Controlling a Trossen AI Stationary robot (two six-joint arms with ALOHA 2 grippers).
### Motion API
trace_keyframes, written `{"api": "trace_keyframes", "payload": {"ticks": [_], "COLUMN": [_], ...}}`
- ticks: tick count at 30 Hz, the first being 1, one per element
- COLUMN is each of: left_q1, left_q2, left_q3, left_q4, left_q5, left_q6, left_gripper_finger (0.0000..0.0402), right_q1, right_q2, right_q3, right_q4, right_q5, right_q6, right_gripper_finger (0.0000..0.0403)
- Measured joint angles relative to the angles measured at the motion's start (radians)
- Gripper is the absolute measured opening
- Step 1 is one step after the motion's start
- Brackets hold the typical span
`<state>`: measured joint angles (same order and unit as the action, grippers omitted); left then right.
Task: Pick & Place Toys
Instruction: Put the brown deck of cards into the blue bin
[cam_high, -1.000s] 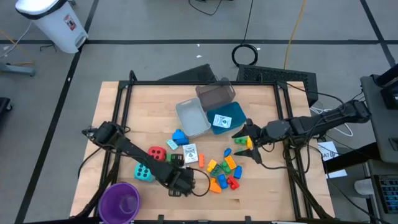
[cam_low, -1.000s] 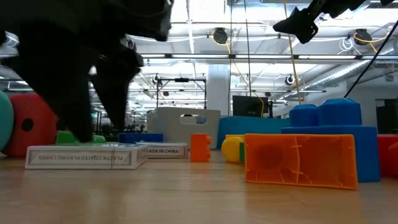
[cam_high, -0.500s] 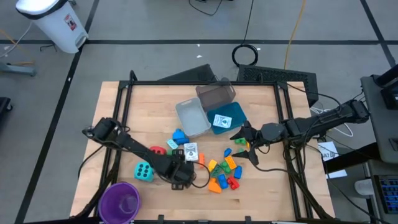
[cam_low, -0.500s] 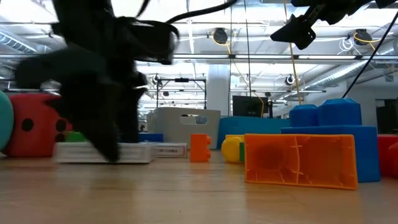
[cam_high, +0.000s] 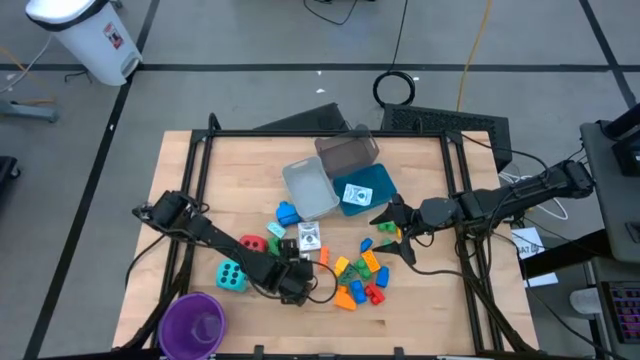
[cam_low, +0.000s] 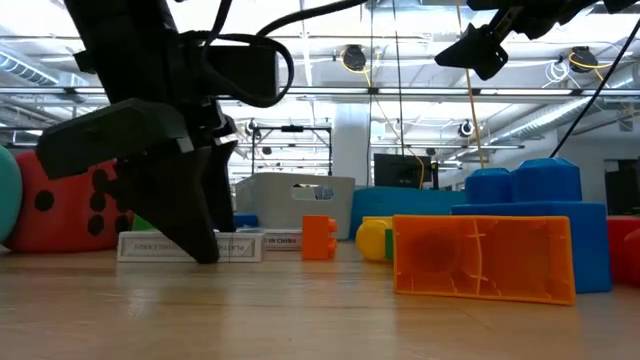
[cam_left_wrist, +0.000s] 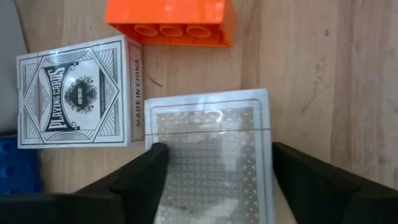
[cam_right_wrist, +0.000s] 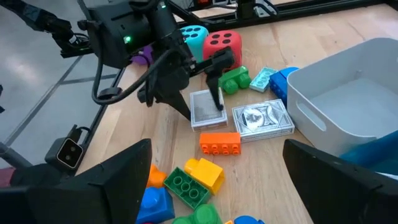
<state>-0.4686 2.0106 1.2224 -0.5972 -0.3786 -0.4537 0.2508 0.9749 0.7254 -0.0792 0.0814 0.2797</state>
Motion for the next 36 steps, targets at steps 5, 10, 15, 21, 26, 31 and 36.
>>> {"api": "trace_keyframes", "payload": {"ticks": [5,10,15,21,26,31,36], "left_q1": [-0.008,-0.010,-0.011,-0.015,-0.024,-0.031,-0.029], "left_q2": [0.004,0.002,0.001,-0.004,-0.007,-0.012,-0.013], "left_q3": [-0.002,-0.001,0.000,0.066,0.179,0.269,0.314], "left_q4": [0.012,0.038,0.050,-0.012,-0.130,-0.157,-0.171], "left_q5": [-0.026,-0.005,0.003,0.014,0.019,-0.016,-0.038], "left_q6": [-0.035,-0.077,-0.107,-0.107,-0.076,-0.021,0.003], "left_gripper_finger": [0.0145,0.0019,0.0005,0.0002,0.0001,0.0001,0.0000], "right_q1": [0.000,0.000,0.000,0.000,0.000,0.000,0.000], "right_q2": [0.000,0.000,0.000,0.000,0.000,0.000,0.000], "right_q3": [0.000,0.000,0.000,0.000,0.000,0.000,0.000], "right_q4": [0.000,0.000,0.000,0.000,0.000,0.000,0.000], "right_q5": [0.000,0.000,0.000,0.000,0.000,0.000,0.000], "right_q6": [-0.002,-0.003,-0.003,-0.003,-0.003,-0.003,-0.003], "right_gripper_finger": [0.0334,0.0334,0.0334,0.0334,0.0334,0.0334,0.0334]}}
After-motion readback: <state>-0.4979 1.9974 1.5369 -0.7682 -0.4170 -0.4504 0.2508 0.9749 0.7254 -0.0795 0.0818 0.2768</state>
